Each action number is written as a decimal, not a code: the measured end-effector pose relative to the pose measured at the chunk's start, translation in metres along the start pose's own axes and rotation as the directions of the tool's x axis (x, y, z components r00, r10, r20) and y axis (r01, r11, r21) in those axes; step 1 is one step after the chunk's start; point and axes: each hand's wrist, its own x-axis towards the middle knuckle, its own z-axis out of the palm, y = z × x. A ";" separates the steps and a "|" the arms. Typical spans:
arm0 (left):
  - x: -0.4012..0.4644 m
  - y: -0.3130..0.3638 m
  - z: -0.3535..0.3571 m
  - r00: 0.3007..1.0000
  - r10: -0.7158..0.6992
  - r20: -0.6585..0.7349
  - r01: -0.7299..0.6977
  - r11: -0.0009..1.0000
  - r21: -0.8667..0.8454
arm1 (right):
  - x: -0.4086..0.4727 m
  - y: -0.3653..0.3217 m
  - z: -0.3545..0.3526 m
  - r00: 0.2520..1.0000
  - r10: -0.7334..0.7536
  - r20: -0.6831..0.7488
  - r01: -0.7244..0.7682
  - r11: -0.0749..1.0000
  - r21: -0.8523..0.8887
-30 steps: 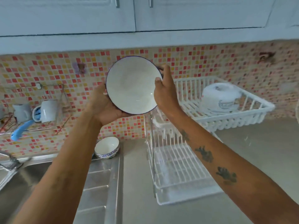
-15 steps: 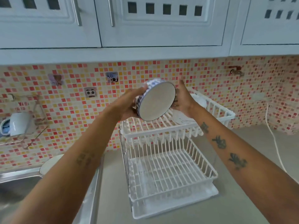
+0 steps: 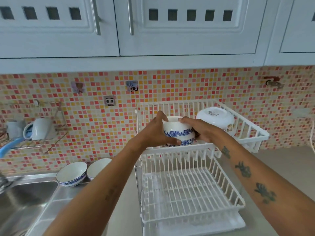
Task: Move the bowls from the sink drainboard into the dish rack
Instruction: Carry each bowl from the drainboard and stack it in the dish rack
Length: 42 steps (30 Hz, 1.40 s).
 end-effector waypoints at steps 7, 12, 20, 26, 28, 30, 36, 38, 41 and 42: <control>0.002 -0.006 0.005 0.997 0.018 0.071 -0.032 0.978 0.204 | 0.000 0.000 0.003 0.997 0.077 0.013 -0.076 0.995 -0.060; 0.003 -0.006 0.005 0.997 -0.003 0.077 -0.012 0.981 0.191 | -0.004 -0.003 0.005 0.995 0.089 0.054 -0.088 0.996 -0.011; -0.001 0.001 0.002 0.998 -0.033 0.056 0.033 0.999 0.003 | -0.006 0.003 0.008 0.973 -0.163 -0.163 0.073 0.890 -0.451; -0.024 0.012 -0.030 0.952 -0.110 -0.285 -0.034 0.889 -0.457 | -0.029 -0.017 0.037 0.692 -0.646 -0.323 0.372 0.702 -0.608; -0.030 0.001 -0.049 0.917 -0.192 -0.351 -0.030 0.841 -0.539 | -0.035 -0.030 0.058 0.662 -0.677 -0.322 0.472 0.710 -0.523; -0.037 -0.021 -0.068 0.885 -0.258 -0.388 -0.028 0.801 -0.598 | -0.041 -0.049 0.083 0.616 -0.732 -0.291 0.569 0.669 -0.478; -0.082 -0.109 -0.120 0.791 -0.461 -0.402 0.080 0.730 -0.679 | -0.042 -0.101 0.184 0.608 -0.778 -0.157 0.739 0.627 -0.246; -0.101 -0.142 -0.132 0.758 -0.537 -0.371 0.154 0.700 -0.697 | -0.035 -0.106 0.222 0.635 -0.767 -0.090 0.748 0.640 -0.177; -0.129 -0.187 -0.142 0.722 -0.630 -0.287 0.269 0.637 -0.723 | -0.013 -0.101 0.275 0.732 -0.681 0.012 0.680 0.729 -0.073; -0.136 -0.204 -0.144 0.708 -0.658 -0.255 0.302 0.609 -0.733 | -0.003 -0.097 0.291 0.778 -0.625 0.060 0.627 0.778 -0.039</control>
